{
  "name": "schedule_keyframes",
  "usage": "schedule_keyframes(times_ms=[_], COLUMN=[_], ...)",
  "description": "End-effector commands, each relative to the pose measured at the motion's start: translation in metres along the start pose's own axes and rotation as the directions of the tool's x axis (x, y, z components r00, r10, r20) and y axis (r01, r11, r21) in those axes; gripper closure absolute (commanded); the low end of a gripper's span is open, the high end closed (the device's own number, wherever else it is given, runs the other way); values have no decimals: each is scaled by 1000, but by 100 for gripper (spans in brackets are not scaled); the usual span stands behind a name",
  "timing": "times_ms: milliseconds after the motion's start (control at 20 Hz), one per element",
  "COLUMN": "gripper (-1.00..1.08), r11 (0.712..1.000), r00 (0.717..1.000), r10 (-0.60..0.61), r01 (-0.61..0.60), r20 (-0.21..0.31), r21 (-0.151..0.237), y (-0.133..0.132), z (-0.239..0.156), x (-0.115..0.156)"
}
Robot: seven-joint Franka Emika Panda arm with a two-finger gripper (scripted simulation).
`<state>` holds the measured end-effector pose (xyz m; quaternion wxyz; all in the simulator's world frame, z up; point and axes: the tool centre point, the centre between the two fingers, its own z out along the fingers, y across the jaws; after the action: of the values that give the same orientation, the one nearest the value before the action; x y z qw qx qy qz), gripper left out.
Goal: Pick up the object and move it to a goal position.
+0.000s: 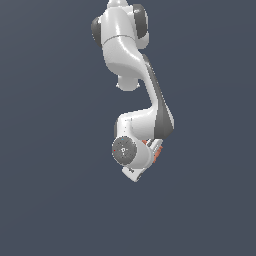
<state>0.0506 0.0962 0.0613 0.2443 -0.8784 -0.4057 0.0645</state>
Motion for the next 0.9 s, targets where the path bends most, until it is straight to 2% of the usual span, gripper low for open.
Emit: schedule_keyframes(times_ms=[0,450,850], gripper=[-20,-20,-20], r11=[1000,999,999], r00=[1000,999,999], r10=[-25,-42,-45], r01=[25,42,46], r20=[-6,-11,-12], r21=[14,25,26], y=[1,3,2], z=[2,5,30], x=[1,2,2])
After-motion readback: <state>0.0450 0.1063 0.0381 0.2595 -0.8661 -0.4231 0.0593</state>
